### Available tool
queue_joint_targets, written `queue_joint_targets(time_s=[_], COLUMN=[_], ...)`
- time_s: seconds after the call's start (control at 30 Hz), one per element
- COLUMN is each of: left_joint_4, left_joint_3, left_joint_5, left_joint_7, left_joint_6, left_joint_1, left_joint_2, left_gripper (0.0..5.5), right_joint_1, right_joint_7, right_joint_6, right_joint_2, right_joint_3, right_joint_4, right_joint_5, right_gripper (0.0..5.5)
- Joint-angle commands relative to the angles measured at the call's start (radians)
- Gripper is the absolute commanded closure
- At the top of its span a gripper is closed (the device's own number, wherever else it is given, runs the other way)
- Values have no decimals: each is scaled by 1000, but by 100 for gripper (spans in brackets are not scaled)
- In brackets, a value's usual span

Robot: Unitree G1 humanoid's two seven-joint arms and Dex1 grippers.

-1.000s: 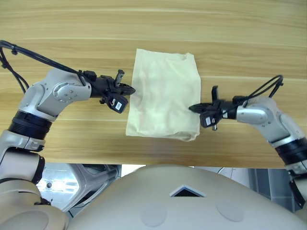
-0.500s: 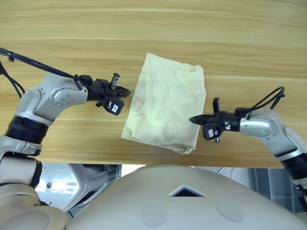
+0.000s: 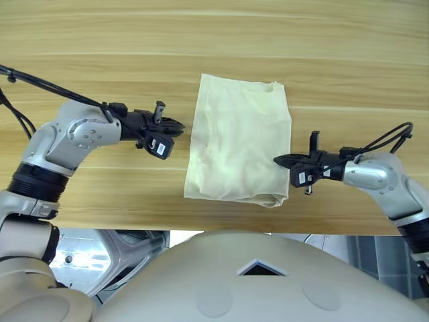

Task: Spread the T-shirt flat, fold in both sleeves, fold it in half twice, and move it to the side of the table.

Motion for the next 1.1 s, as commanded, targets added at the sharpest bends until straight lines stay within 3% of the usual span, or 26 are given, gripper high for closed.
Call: queue_joint_targets(time_s=[0.03, 0.2, 0.3, 0.4, 0.5, 0.63, 0.7, 0.77, 1.1], left_joint_4=[-36, -47, -32, -9, -40, -104, -143, -139, 80], left_joint_3=[37, 71, 105, 143, 165, 236, 235, 210, 61], left_joint_5=[-136, -317, -380, -323, -314, -198, -191, -157, 22], left_joint_7=[-53, -101, -137, -172, -203, -138, -123, -96, 34], left_joint_6=[23, 23, 5, -69, -103, -151, -172, -184, -235], left_joint_1=[-7, 6, 38, 129, 218, 387, 439, 438, 339], left_joint_2=[11, -5, 37, 153, 237, 305, 301, 255, 25], left_gripper=[414, 323, 272, 239, 192, 187, 187, 187, 187], right_joint_1=[-12, -76, -33, 129, 351, 603, 673, 679, 451], right_joint_7=[-3, -72, -66, 29, 182, 296, 286, 264, 128], right_joint_6=[-9, -5, -24, -62, -87, -194, -232, -245, -271], right_joint_2=[10, 66, 6, -97, -127, -60, -2, 42, 178], right_joint_3=[-80, -178, -292, -524, -762, -909, -883, -779, -342], right_joint_4=[-54, -69, -47, -44, -106, -96, -125, -137, 86], right_joint_5=[94, 130, 147, 223, 318, 318, 297, 253, -1], right_gripper=[479, 376, 322, 282, 232, 211, 211, 211, 211])
